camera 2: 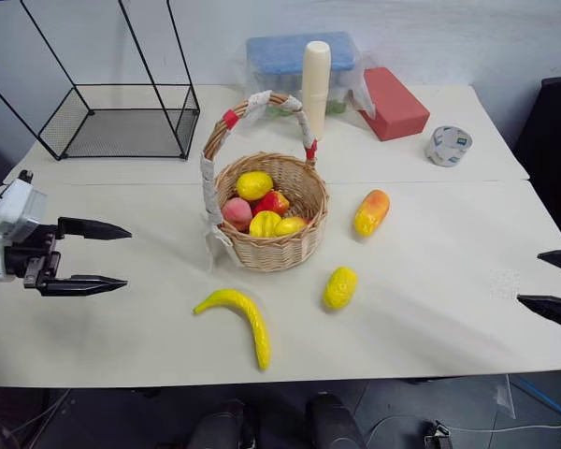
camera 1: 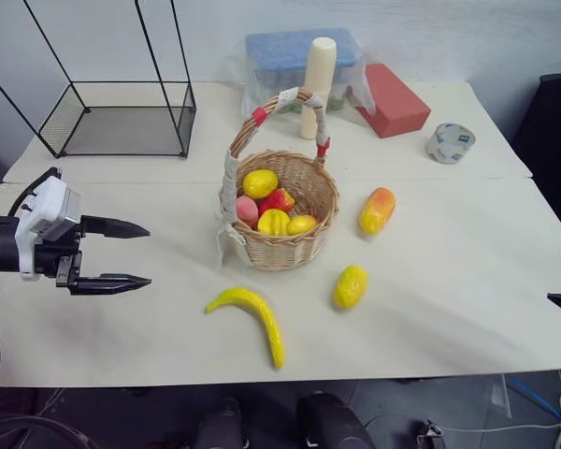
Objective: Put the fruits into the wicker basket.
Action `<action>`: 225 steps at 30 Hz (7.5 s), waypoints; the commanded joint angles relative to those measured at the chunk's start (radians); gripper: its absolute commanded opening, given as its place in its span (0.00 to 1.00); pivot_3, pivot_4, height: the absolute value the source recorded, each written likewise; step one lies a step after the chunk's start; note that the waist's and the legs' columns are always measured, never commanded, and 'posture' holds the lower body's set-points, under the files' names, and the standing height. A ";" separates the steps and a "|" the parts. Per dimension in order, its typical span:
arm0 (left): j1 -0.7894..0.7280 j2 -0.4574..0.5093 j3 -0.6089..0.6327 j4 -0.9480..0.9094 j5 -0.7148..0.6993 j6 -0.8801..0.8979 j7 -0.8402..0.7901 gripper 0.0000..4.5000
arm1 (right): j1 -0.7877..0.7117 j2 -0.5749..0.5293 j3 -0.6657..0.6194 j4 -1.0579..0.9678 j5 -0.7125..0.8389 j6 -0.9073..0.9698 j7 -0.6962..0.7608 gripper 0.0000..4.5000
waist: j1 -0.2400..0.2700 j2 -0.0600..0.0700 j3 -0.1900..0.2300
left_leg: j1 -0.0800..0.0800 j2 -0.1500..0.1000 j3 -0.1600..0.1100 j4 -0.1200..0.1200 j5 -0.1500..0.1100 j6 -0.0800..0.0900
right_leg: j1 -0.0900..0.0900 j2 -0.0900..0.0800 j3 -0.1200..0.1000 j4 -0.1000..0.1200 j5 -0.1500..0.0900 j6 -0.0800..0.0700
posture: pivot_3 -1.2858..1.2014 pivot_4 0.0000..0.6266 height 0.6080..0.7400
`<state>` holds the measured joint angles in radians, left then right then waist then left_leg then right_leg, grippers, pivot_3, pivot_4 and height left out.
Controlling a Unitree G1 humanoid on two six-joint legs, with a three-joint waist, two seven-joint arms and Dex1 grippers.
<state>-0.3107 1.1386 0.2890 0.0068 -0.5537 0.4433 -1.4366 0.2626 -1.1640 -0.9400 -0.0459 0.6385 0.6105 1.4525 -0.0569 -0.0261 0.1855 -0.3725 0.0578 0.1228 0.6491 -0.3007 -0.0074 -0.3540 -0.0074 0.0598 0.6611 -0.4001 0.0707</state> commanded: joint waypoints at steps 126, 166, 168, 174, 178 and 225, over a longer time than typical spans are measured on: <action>-0.156 -0.135 -0.183 -0.363 -0.094 0.172 0.057 0.99 | 0.008 0.054 0.296 -0.613 0.093 -0.038 -0.423 1.00 | 0.029 -0.002 0.000 | -0.002 -0.003 -0.004 0.004 0.001 0.000 | 0.004 -0.001 -0.002 -0.005 0.001 0.002 | 0.52 0.24 1.00; -0.245 -0.195 -0.163 -0.243 -0.127 0.186 0.174 1.00 | -0.819 0.452 0.976 -0.279 -0.157 -0.174 -0.480 0.35 | -0.013 0.001 0.002 | -0.006 0.000 -0.004 0.015 0.001 0.001 | -0.006 -0.001 -0.002 0.017 0.000 0.001 | 0.52 0.24 1.00; -0.251 -0.205 -0.169 -0.248 -0.126 0.188 0.185 1.00 | -0.908 0.495 1.021 -0.240 -0.235 -0.159 -0.545 0.35 | -0.013 0.001 0.002 | -0.006 0.000 -0.005 0.015 0.001 0.000 | -0.006 -0.001 -0.003 0.018 0.000 0.000 | 0.52 0.24 1.00; -0.257 -0.228 -0.176 -0.271 -0.129 0.193 0.213 1.00 | -1.055 0.587 1.111 -0.089 -0.365 -0.151 -0.621 0.51 | -0.010 0.001 0.002 | -0.007 -0.001 -0.005 0.015 0.000 0.000 | -0.008 -0.002 -0.003 0.018 -0.001 -0.001 | 0.52 0.24 1.00; -0.243 -0.224 -0.167 -0.287 -0.135 0.199 0.217 1.00 | -1.048 0.583 1.098 -0.108 -0.380 -0.141 -0.629 0.79 | -0.005 0.001 0.002 | -0.020 -0.001 -0.005 0.019 0.000 0.001 | -0.021 -0.003 -0.003 0.022 -0.001 -0.001 | 0.52 0.24 1.00; -0.270 -0.252 -0.145 -0.354 -0.182 0.251 0.294 1.00 | -1.050 0.769 0.540 0.430 -0.025 0.324 -1.151 0.39 | -0.027 0.001 0.002 | -0.018 -0.001 -0.004 0.015 0.004 -0.002 | -0.022 0.000 0.001 0.025 -0.001 -0.002 | 0.52 0.24 1.00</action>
<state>-0.5718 0.8784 0.1163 -0.3156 -0.7096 0.6964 -1.1500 -0.8098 -0.3662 -0.3994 0.4322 0.6176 0.9387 0.2857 -0.0837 -0.0253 0.1878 -0.3910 0.0566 0.1186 0.6637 -0.2963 -0.0095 -0.3764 -0.0075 0.0607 0.6865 -0.4010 0.0691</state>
